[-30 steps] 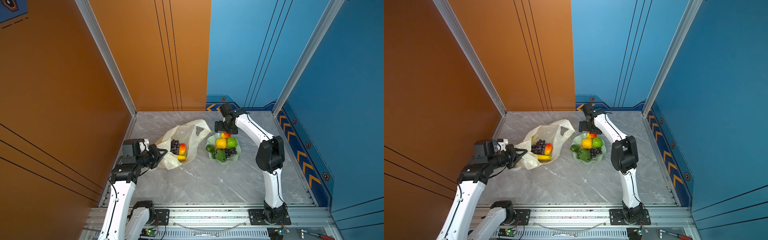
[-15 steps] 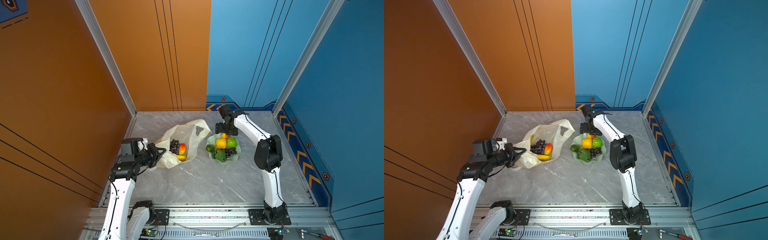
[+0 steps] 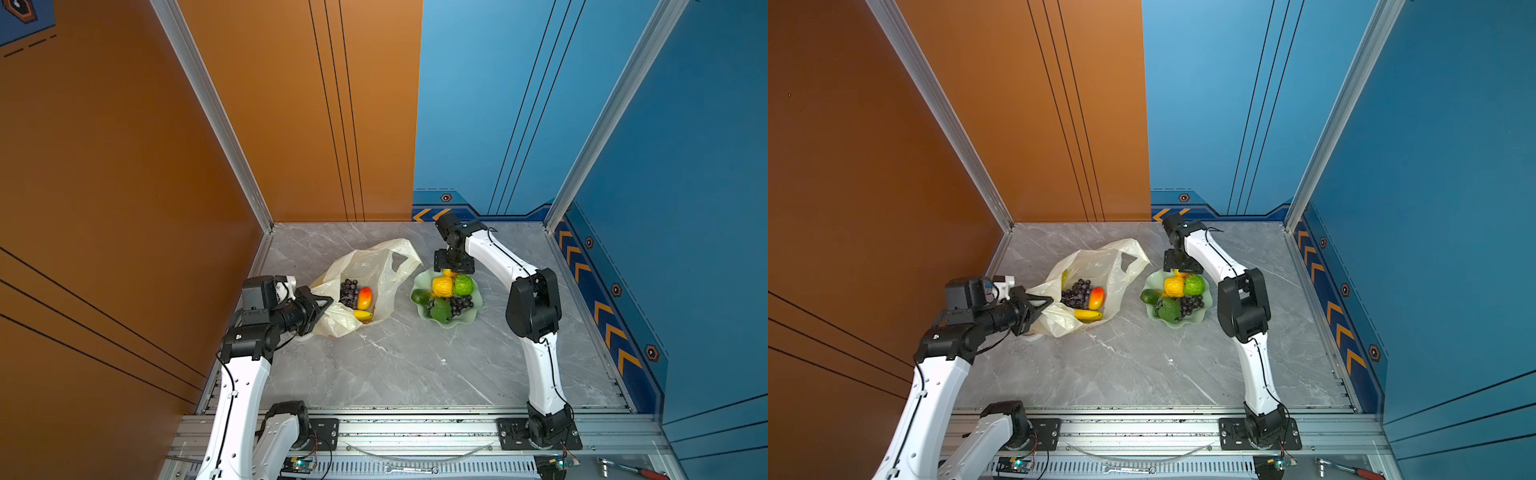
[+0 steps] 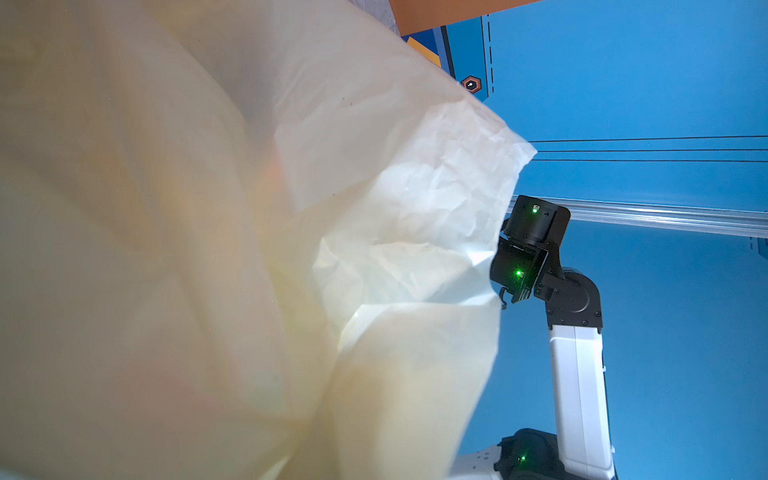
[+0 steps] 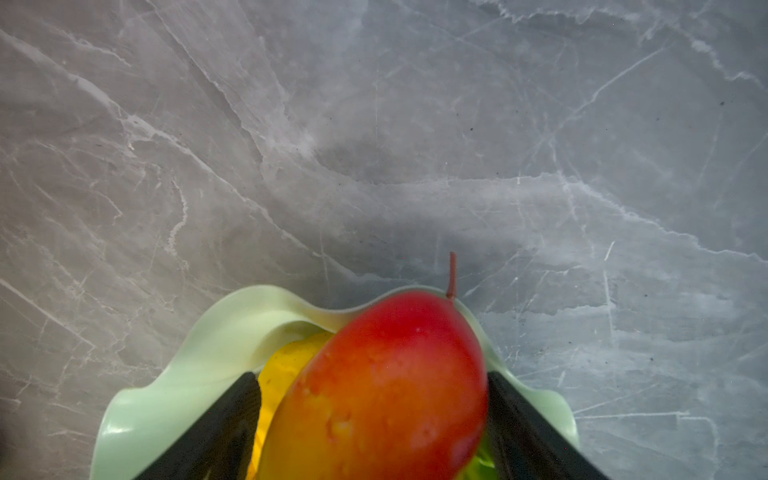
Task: Place the fruits into the plastic bag
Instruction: 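Lower the right gripper onto the red-yellow mango and close on it, then lift the mango off the plate with the right gripper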
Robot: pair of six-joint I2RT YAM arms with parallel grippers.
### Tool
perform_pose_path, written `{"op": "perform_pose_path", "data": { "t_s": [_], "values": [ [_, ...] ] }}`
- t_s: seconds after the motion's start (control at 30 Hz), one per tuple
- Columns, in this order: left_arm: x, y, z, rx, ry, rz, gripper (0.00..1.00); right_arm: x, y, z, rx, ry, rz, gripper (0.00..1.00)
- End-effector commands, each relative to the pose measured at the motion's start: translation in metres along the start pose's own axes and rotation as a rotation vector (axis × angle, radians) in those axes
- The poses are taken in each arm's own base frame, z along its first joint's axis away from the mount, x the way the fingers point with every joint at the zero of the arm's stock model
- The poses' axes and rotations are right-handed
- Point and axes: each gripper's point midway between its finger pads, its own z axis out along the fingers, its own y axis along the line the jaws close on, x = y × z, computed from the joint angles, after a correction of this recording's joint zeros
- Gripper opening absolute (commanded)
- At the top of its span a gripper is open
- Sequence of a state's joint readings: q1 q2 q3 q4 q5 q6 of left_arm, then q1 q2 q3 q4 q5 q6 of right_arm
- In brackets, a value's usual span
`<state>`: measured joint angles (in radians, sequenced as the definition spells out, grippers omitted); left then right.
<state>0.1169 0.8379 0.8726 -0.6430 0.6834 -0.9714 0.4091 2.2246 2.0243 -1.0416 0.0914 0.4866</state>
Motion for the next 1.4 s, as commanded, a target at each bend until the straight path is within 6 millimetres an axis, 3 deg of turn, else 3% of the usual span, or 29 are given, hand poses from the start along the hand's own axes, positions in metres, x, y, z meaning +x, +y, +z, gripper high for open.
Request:
{"op": "perform_pose_path", "data": {
  "t_s": [0.0, 0.87, 1.37],
  "values": [
    [0.0, -0.006, -0.003, 0.025, -0.005, 0.033, 0.0, 0.002, -0.009, 0.002, 0.06, 0.01, -0.018, 0.78],
    [0.002, -0.002, -0.005, 0.026, -0.01, 0.023, 0.0, 0.006, 0.001, -0.005, 0.064, -0.008, -0.088, 0.47],
    [0.005, 0.0, -0.007, 0.033, -0.013, 0.016, 0.0, 0.013, 0.006, -0.052, 0.021, -0.07, -0.126, 0.47]
  ]
}}
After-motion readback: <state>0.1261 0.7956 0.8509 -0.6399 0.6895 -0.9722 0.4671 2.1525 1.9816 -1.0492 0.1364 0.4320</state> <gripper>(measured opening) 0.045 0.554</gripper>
